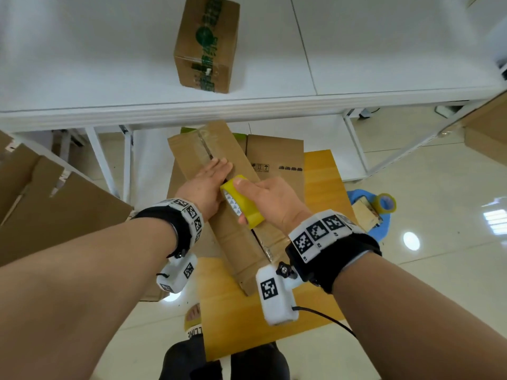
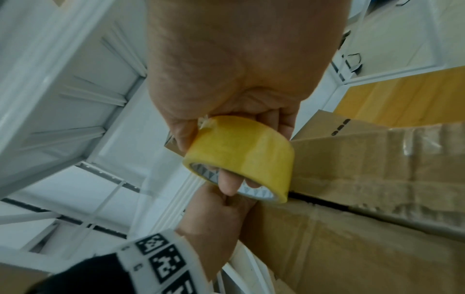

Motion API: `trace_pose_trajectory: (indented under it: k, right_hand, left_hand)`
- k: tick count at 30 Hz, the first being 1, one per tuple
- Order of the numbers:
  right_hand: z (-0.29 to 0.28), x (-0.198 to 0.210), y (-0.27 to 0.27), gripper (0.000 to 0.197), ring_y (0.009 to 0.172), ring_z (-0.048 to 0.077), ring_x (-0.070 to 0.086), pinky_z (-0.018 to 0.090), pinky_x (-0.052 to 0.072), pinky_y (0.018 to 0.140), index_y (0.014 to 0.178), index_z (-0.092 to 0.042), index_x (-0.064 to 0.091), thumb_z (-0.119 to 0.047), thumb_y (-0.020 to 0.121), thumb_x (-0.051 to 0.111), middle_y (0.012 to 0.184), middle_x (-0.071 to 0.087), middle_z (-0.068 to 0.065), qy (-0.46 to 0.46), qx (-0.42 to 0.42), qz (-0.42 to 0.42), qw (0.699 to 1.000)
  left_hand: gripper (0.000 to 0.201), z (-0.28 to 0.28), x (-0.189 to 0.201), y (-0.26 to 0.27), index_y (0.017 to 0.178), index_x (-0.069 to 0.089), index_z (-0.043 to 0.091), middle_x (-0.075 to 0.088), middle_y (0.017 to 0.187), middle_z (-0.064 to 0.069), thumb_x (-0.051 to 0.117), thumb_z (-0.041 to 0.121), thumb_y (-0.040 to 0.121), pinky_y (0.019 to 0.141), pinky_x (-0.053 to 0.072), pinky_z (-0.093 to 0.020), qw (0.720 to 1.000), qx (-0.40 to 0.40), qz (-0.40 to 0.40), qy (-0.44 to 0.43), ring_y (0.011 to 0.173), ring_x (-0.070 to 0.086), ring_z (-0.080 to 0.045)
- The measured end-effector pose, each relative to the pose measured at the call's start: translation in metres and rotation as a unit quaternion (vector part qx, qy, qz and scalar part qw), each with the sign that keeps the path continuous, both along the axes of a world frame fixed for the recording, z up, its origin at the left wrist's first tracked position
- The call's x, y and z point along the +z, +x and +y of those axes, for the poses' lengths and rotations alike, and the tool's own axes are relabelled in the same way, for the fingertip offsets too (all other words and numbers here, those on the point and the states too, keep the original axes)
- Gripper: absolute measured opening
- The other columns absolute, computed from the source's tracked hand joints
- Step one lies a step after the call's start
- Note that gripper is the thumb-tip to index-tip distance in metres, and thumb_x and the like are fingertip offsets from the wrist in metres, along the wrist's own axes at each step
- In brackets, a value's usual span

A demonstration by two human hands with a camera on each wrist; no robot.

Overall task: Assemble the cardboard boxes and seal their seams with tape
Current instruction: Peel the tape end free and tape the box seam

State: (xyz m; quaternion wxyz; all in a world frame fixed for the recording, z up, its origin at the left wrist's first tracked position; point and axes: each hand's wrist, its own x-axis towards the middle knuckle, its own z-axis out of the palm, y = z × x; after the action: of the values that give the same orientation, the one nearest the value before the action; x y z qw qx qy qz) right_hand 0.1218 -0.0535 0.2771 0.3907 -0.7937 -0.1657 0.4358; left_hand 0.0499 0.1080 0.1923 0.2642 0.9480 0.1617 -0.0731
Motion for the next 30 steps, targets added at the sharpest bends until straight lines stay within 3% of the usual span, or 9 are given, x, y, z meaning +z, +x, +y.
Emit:
trace_pose_trajectory:
  k: [6, 8, 10, 12, 14, 16, 22, 27, 30]
  right_hand:
    - [-0.002, 0.011, -0.020, 0.056, 0.068, 0.018, 0.072, 0.034, 0.056, 0.072, 0.062, -0.011, 0.058, -0.057, 0.093, 0.052, 0.062, 0.073, 0.005, -0.017, 0.004, -0.047, 0.999]
    - [-0.002, 0.010, -0.024, 0.055, 0.068, 0.015, 0.071, 0.037, 0.057, 0.074, 0.066, -0.011, 0.059, -0.058, 0.093, 0.049, 0.062, 0.073, 0.002, -0.035, 0.016, -0.071, 0.997]
    - [-0.001, 0.009, -0.027, 0.052, 0.068, 0.016, 0.072, 0.042, 0.058, 0.078, 0.065, -0.015, 0.057, -0.058, 0.092, 0.048, 0.061, 0.072, 0.000, -0.046, 0.016, -0.081, 0.996]
    - [-0.001, 0.008, -0.029, 0.050, 0.068, 0.018, 0.072, 0.043, 0.058, 0.077, 0.061, -0.017, 0.053, -0.057, 0.091, 0.048, 0.059, 0.072, 0.001, -0.050, 0.013, -0.088, 0.995]
    - [-0.001, 0.007, -0.030, 0.050, 0.064, 0.017, 0.071, 0.042, 0.058, 0.075, 0.060, -0.017, 0.053, -0.057, 0.091, 0.048, 0.058, 0.071, 0.000, -0.056, 0.012, -0.091, 0.994]
    - [-0.003, 0.006, -0.032, 0.051, 0.063, 0.016, 0.070, 0.039, 0.058, 0.073, 0.060, -0.018, 0.053, -0.058, 0.092, 0.047, 0.058, 0.071, 0.000, -0.068, 0.017, -0.090, 0.993]
    - [-0.011, 0.003, -0.032, 0.048, 0.067, 0.019, 0.072, 0.033, 0.050, 0.065, 0.064, -0.015, 0.055, -0.053, 0.093, 0.047, 0.045, 0.062, -0.008, -0.090, 0.000, -0.077, 0.993]
    - [-0.010, 0.002, -0.031, 0.044, 0.048, 0.013, 0.055, 0.032, 0.043, 0.060, 0.059, -0.019, 0.052, -0.050, 0.090, 0.046, 0.055, 0.070, 0.001, -0.098, -0.017, -0.084, 0.992]
    - [-0.009, 0.001, -0.031, 0.047, 0.050, 0.015, 0.060, 0.032, 0.047, 0.060, 0.056, -0.019, 0.053, -0.052, 0.089, 0.048, 0.052, 0.068, 0.002, -0.087, -0.025, -0.084, 0.992]
  left_hand:
    - [0.086, 0.004, 0.007, -0.004, 0.153, -0.007, 0.029, -0.014, 0.159, 0.011, 0.048, 0.005, 0.091, 0.118, 0.021, -0.033, 1.000, -0.005, 0.027, -0.011, 0.147, 0.004, -0.009]
    - [0.096, 0.003, 0.009, -0.005, 0.150, -0.017, 0.033, -0.026, 0.153, 0.019, 0.052, 0.006, 0.088, 0.097, 0.046, -0.037, 0.999, 0.009, 0.037, -0.015, 0.133, 0.041, -0.019]
    - [0.102, 0.002, 0.009, -0.005, 0.147, -0.025, 0.034, -0.029, 0.153, 0.018, 0.054, 0.009, 0.087, 0.075, 0.051, -0.034, 0.999, 0.014, 0.050, 0.000, 0.104, 0.059, -0.023]
    - [0.099, 0.002, 0.004, -0.003, 0.146, -0.026, 0.031, -0.030, 0.154, 0.014, 0.052, 0.010, 0.089, 0.093, 0.049, -0.036, 0.998, 0.008, 0.056, 0.005, 0.124, 0.048, -0.020]
    - [0.088, 0.002, -0.003, -0.002, 0.149, -0.021, 0.026, -0.030, 0.155, 0.008, 0.047, 0.012, 0.094, 0.119, 0.018, -0.035, 0.997, -0.018, 0.075, 0.028, 0.147, 0.006, -0.019]
    - [0.079, 0.002, -0.005, -0.001, 0.150, -0.018, 0.019, -0.028, 0.156, 0.000, 0.041, 0.018, 0.098, 0.119, -0.004, -0.033, 0.992, -0.056, 0.094, 0.063, 0.146, -0.017, -0.018]
    - [0.070, 0.003, -0.009, 0.000, 0.151, -0.016, 0.019, -0.024, 0.157, 0.000, 0.031, 0.037, 0.103, 0.119, -0.008, -0.034, 0.987, -0.083, 0.099, 0.093, 0.145, -0.020, -0.016]
    - [0.062, 0.003, -0.012, -0.001, 0.152, -0.012, 0.022, -0.022, 0.158, -0.001, 0.023, 0.038, 0.103, 0.118, -0.010, -0.035, 0.988, -0.080, 0.091, 0.093, 0.146, -0.019, -0.016]
    - [0.066, 0.002, -0.008, -0.003, 0.152, -0.014, 0.021, -0.024, 0.157, -0.001, 0.024, 0.042, 0.101, 0.119, -0.011, -0.039, 0.986, -0.094, 0.092, 0.099, 0.145, -0.022, -0.017]
